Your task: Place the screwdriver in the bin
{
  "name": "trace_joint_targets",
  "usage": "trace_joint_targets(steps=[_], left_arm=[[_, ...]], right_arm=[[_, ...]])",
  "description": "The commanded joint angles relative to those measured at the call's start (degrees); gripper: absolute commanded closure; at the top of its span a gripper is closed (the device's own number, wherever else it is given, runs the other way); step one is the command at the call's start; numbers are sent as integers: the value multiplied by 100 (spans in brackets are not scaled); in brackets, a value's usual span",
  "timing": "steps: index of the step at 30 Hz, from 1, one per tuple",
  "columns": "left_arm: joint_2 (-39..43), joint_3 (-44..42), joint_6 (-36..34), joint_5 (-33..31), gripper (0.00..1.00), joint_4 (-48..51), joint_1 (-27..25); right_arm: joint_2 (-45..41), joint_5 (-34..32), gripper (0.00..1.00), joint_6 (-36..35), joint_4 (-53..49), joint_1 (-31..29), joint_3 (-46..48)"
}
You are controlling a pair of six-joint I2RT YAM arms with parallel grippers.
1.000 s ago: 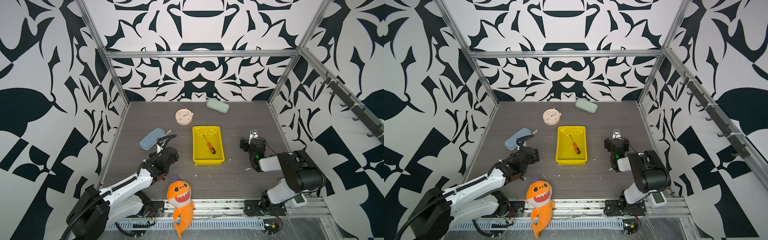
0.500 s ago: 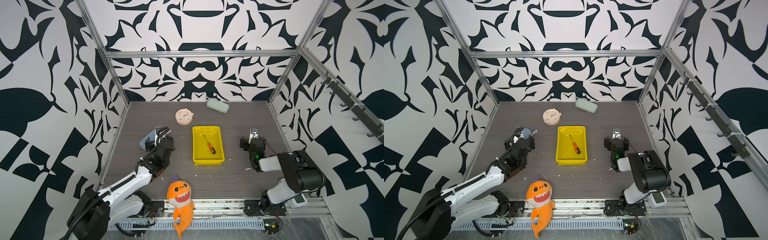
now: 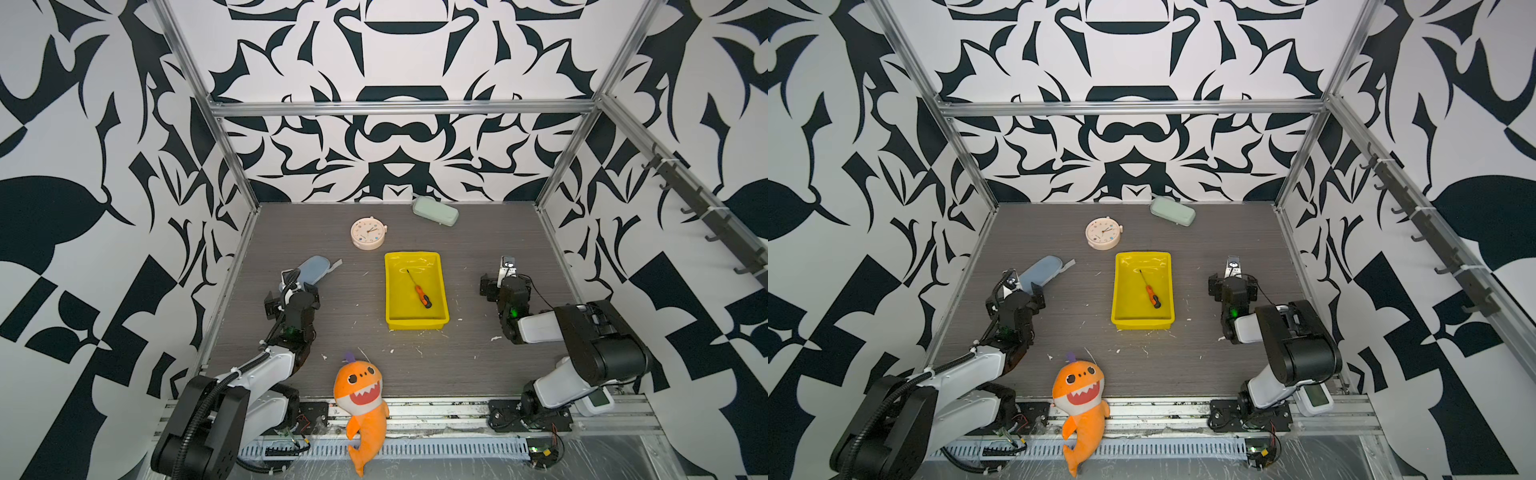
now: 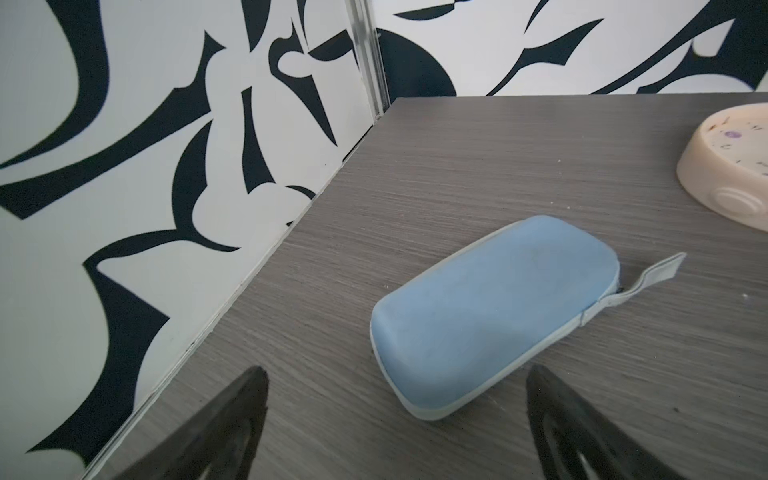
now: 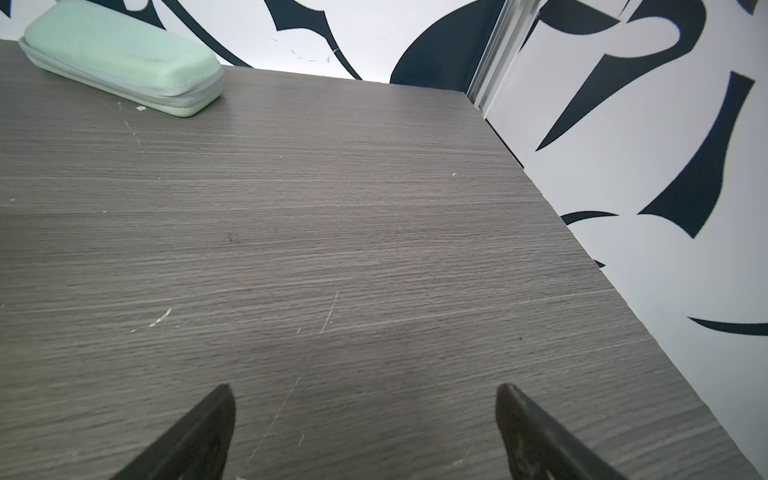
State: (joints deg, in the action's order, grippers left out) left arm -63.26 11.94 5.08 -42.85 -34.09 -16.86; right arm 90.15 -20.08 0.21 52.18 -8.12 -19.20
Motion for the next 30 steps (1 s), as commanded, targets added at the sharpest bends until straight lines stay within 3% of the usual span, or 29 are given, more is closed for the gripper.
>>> trace_joint_targets(steps=[1,9,25,30], left_arm=[[-41,147,-4,483,1,-342,99],[-533,-167,-367,963,1,-1828,275],[-932,-32,-547,1340,1,-2181,491],[-1931,-58,-669,1749,0,-3246,841]], right_arm=[[-94,12,0,-18,261,1,-7],[-90,4,0,-14,262,-5,-13],[-93,8,0,-18,261,-4,-13],[-76,51,0,-48,221,3,-35]])
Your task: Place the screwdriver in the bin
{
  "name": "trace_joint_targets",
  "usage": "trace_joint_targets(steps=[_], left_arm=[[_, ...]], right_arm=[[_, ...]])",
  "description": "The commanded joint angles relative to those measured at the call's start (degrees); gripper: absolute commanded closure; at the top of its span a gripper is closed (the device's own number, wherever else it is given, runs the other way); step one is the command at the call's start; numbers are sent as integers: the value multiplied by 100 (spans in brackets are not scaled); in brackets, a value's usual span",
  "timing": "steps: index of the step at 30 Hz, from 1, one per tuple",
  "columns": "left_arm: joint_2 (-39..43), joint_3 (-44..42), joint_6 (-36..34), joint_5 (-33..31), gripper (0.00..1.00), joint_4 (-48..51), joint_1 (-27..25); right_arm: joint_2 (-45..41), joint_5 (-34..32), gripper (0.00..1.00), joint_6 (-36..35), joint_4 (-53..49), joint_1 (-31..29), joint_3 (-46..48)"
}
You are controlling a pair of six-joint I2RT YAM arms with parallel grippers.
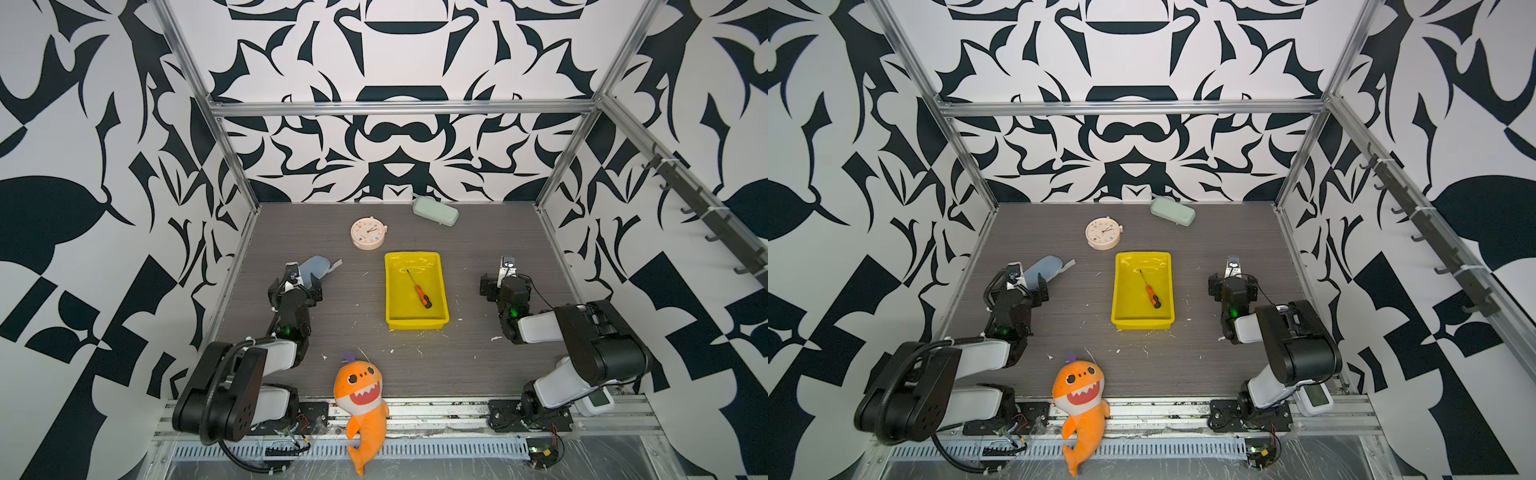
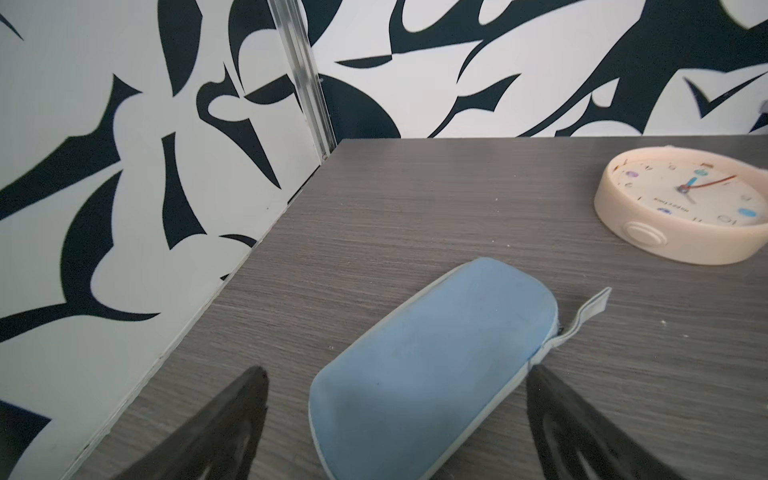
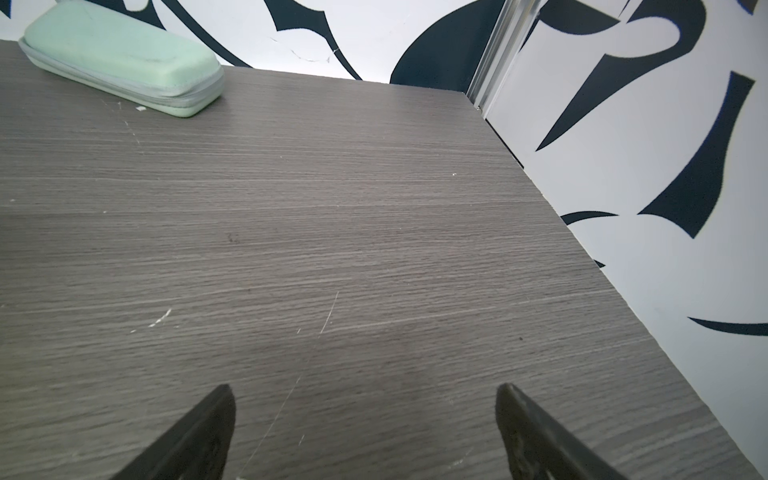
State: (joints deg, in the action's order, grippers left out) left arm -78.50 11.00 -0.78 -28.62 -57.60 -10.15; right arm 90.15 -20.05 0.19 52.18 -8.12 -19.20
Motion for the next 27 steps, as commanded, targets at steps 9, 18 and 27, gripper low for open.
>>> trace_joint_targets(steps=[9,18,27], left_arm=[[-1241,408,198,290,0,-1028,501],[-1073,994,795,1086,0,401,1179],[-1067,1005,739,1128,0,424,1165]], right_arm=[[-81,59,0,-54,239,1,-31],[-68,134,0,-43,189,13,-67],[-97,407,0,30,130,170,-66]])
